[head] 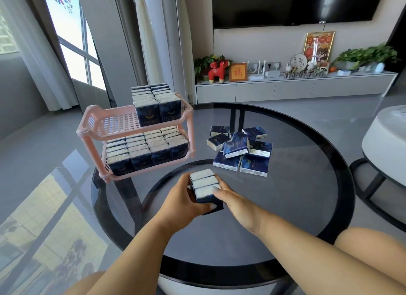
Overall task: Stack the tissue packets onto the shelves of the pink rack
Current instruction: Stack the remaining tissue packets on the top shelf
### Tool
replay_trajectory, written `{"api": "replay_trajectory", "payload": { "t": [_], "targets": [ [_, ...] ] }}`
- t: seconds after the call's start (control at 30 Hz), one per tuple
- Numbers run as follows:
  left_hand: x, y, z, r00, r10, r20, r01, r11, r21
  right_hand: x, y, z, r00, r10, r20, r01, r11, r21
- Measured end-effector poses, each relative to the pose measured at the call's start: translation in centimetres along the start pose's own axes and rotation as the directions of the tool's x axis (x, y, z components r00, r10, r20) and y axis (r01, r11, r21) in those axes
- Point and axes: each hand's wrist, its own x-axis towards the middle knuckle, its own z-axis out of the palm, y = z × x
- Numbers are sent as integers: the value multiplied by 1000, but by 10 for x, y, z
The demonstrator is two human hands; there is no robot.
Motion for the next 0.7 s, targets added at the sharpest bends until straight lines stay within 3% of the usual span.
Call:
{"api": "replay_trajectory", "payload": {
  "t": [0.13,0.37,0.7],
  "targets": [
    [1,0,-5,999,17,-34,-16,999,47,0,0,1,998,-43,-46,43,999,-11],
    [-4,24,-48,997,46,-54,-48,999,-26,9,5,7,995,-84,-55,76,989,-130],
    [6,105,-166,935,181,-304,-201,979,-35,49,-13,22,967,-131,-218,65,956,-286]
  ]
}}
